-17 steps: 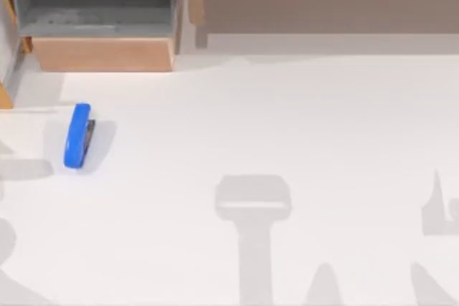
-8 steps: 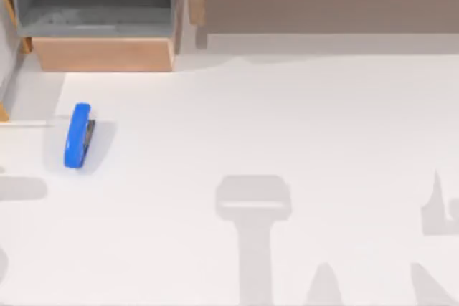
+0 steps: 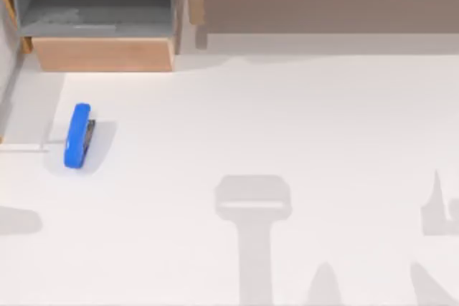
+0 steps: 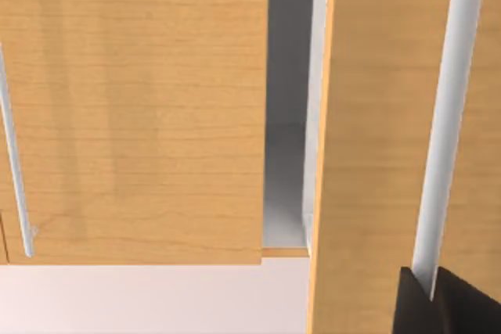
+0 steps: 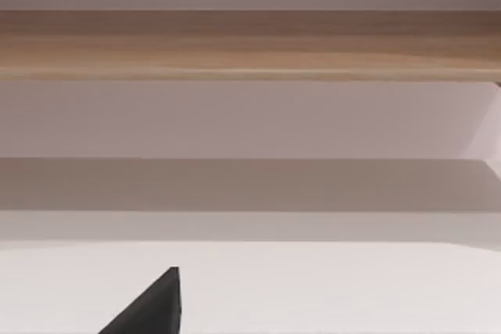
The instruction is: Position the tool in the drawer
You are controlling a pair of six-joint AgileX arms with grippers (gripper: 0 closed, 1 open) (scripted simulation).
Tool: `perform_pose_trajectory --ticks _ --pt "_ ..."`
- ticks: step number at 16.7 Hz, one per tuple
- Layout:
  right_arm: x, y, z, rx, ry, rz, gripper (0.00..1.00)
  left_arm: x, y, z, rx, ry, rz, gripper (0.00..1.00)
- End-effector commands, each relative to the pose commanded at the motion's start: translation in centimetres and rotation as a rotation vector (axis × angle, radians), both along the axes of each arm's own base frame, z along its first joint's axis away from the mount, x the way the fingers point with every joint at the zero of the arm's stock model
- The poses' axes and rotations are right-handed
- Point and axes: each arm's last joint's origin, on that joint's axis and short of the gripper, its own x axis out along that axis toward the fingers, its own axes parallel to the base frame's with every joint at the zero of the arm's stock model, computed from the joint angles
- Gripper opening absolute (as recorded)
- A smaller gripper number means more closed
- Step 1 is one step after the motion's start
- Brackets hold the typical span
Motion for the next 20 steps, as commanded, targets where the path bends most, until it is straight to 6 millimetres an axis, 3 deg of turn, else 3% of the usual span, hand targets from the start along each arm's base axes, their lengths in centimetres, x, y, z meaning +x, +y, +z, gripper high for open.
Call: perform_pose_trajectory --ticks 1,14,20 --pt "0.00 0.00 0.00 0.000 0.000 0.000 1.00 0.00 0.00 0.00 0.000 0.000 0.000 0.00" --pt "0.00 0.00 0.00 0.000 0.000 0.000 1.00 0.00 0.00 0.00 0.000 0.000 0.000 0.98" --pt "0.00 0.00 0.00 0.000 0.000 0.000 1.00 0.00 0.00 0.00 0.000 0.000 0.000 1.00"
